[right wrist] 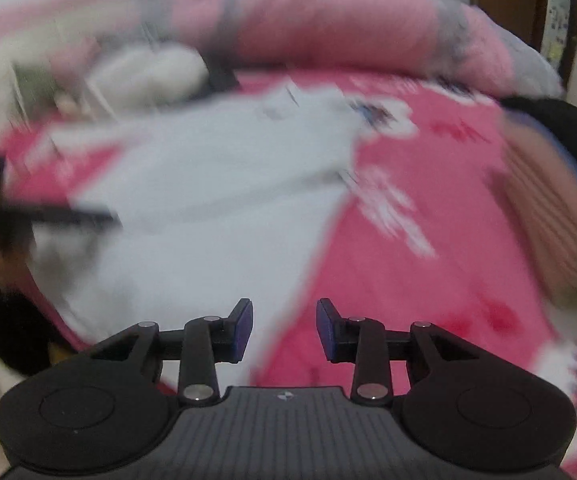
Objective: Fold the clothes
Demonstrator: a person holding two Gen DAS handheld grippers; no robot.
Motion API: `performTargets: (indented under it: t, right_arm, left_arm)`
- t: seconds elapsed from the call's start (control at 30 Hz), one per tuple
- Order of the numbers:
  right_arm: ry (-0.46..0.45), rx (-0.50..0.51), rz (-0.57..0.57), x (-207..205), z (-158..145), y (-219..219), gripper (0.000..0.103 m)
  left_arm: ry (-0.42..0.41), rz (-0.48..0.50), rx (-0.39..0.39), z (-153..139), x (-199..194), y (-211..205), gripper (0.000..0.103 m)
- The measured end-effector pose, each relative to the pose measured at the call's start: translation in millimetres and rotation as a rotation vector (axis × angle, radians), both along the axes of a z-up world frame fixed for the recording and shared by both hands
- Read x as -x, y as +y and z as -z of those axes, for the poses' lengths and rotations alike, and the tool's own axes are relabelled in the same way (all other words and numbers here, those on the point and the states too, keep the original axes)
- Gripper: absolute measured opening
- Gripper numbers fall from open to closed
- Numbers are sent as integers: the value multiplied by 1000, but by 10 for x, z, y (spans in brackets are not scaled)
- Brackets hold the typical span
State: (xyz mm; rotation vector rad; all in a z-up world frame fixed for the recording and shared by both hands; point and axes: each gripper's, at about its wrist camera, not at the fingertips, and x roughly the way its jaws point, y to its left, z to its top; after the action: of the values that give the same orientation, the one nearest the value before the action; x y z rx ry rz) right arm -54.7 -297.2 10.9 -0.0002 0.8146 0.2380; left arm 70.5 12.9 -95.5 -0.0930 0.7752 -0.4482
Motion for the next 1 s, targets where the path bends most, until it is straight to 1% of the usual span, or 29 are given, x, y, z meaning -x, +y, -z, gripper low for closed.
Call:
performTargets:
  t: [0.07,0.13,0.2,0.23,0.27,0.3,0.33,0.4,0.43,0.5,0.6,0.63,0.7,0.83,0.87,0.93,1.0]
  right_arm:
    - [-29,-79,-17,-251,-76,129,37]
    - [-38,-182,-45,-496,-174,296,37]
    - [-45,-302,-77,-740,-275,464,40]
    - [-47,-357,-89,-868,-290,547,43]
    - [-49,-411,-101,-998,-301,629,45]
    - [-50,-465,-113,-1127,-313,712,46]
    - [-54,-496,-128,-1267,-305,842,46]
    - [-47,-513,-142,-1483,-242,1079,46]
    - [-20,-515,-145,-1622,-171,1201,46]
    - [39,-516,-151,-1907,-21,1445,46]
    - [143,-524,-159,-2225,187,1717,46]
    - [165,-518,-163,-2306,237,1803,46]
    - [181,-497,-161,-2403,308,1949,46]
    - [204,-505,-154,-2488,425,2095,46]
    - [210,-507,-150,-2501,454,2113,46]
    - [208,-499,-137,-2508,502,2100,46]
    - [200,-493,-121,-2491,534,2053,46]
  left_arm:
    - [0,-30,28,-98,33,125,32]
    - [-16,-87,63,-212,63,329,33]
    - [-40,-164,94,-298,62,571,38]
    - [-55,-207,107,-334,58,695,40]
    - [-75,-264,114,-346,45,828,48]
    - [-94,-321,120,-352,29,960,57]
    - [-104,-379,131,-340,0,1085,60]
    - [-100,-495,176,-297,-110,1355,63]
    - [-93,-558,206,-254,-186,1511,64]
    - [-82,-673,233,-190,-359,1775,65]
    - [-59,-843,287,-107,-642,2174,65]
    - [-53,-882,319,-75,-736,2284,65]
    - [-40,-961,384,-11,-925,2504,65]
    - [-11,-1110,508,119,-1302,2928,65]
    - [6,-1123,507,159,-1397,2971,63]
    - [31,-1144,497,223,-1567,3037,53]
    - [-17,-1125,434,164,-1593,2950,25]
